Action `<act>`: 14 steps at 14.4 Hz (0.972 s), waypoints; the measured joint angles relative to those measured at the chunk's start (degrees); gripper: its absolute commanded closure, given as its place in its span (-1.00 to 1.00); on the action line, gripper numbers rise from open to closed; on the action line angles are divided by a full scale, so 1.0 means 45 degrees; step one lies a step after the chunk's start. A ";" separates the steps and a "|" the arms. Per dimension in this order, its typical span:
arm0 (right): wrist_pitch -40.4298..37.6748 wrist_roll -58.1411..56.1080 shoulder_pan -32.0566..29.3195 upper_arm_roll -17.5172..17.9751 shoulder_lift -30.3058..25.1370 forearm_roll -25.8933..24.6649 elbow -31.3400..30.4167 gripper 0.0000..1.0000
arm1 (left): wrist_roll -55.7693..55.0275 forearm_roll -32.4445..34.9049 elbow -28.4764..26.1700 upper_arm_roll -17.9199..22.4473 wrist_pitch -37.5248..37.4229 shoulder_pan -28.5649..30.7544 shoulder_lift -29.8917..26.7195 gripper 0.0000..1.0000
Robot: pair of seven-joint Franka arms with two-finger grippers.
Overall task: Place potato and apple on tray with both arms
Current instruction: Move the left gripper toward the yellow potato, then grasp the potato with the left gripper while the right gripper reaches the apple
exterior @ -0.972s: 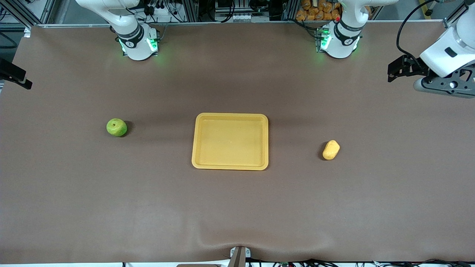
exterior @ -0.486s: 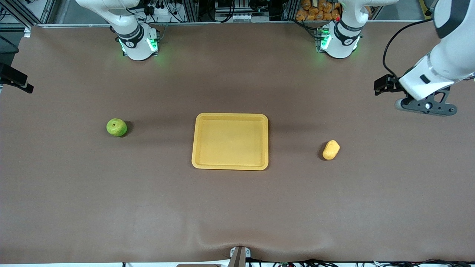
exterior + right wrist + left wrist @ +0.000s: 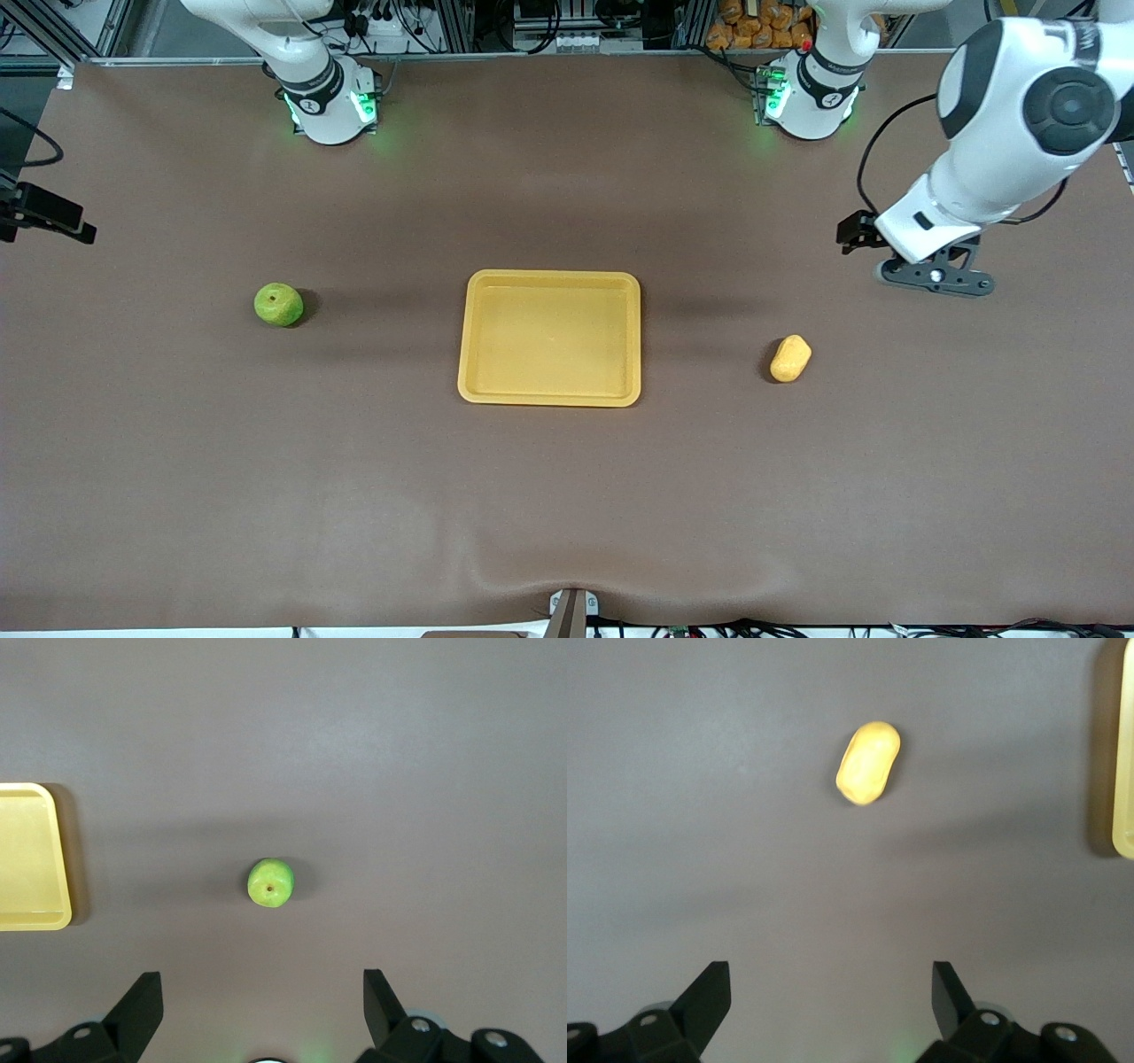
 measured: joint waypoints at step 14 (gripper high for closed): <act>0.0021 -0.0002 -0.0275 0.0003 0.2255 0.0000 -0.0038 -1.00 | 0.0179 0.1315 -0.2932 -0.0058 0.8133 -0.0023 0.3797 -1.00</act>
